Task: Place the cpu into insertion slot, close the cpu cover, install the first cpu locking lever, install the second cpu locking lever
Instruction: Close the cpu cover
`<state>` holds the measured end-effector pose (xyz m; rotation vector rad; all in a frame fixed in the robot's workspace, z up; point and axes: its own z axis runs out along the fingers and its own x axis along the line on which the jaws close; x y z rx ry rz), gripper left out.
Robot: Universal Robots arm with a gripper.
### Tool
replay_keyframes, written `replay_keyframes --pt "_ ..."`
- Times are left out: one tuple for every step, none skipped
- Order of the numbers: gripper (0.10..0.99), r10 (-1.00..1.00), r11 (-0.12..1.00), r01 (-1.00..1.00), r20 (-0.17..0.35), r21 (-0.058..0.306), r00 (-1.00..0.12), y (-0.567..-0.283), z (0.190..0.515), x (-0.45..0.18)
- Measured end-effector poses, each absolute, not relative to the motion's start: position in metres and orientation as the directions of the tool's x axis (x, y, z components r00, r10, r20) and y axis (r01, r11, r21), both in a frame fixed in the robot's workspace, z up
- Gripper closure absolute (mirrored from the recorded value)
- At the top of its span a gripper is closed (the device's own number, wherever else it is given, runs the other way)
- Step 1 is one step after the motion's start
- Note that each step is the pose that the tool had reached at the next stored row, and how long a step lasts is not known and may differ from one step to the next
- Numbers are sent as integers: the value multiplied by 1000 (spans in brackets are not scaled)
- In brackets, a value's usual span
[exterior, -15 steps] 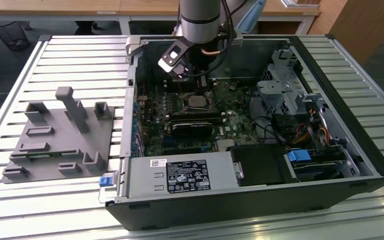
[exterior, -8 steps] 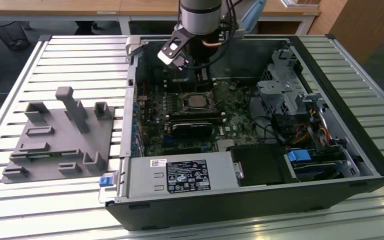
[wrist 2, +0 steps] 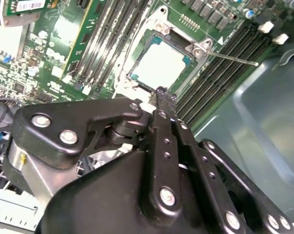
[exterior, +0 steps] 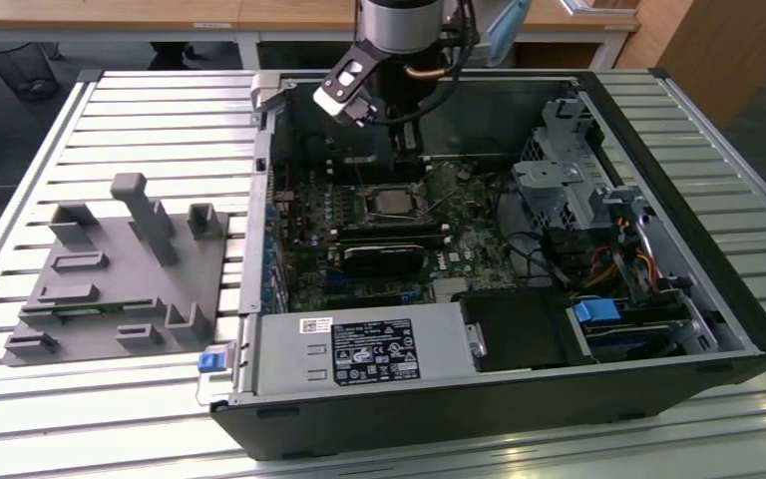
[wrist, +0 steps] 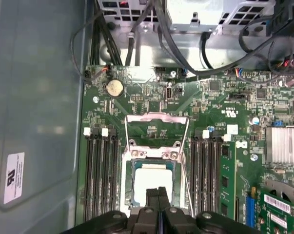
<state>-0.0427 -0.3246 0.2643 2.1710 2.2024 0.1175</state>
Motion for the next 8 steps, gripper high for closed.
replay_keyframes --pt "980 1000 13 996 20 87 -15 -326 264 -43" --pt "980 1000 13 996 20 87 -15 -328 264 -43" --pt "980 1000 13 996 20 87 -15 -329 264 -43" --pt "980 1000 13 996 20 87 -15 -331 264 -43" --pt "980 1000 13 996 20 87 -15 -332 264 -43" --pt "980 1000 13 996 20 87 -15 -332 264 -43" --pt "980 1000 13 996 20 87 -15 -332 264 -42" --pt "980 1000 13 996 20 86 -15 -332 264 -40"
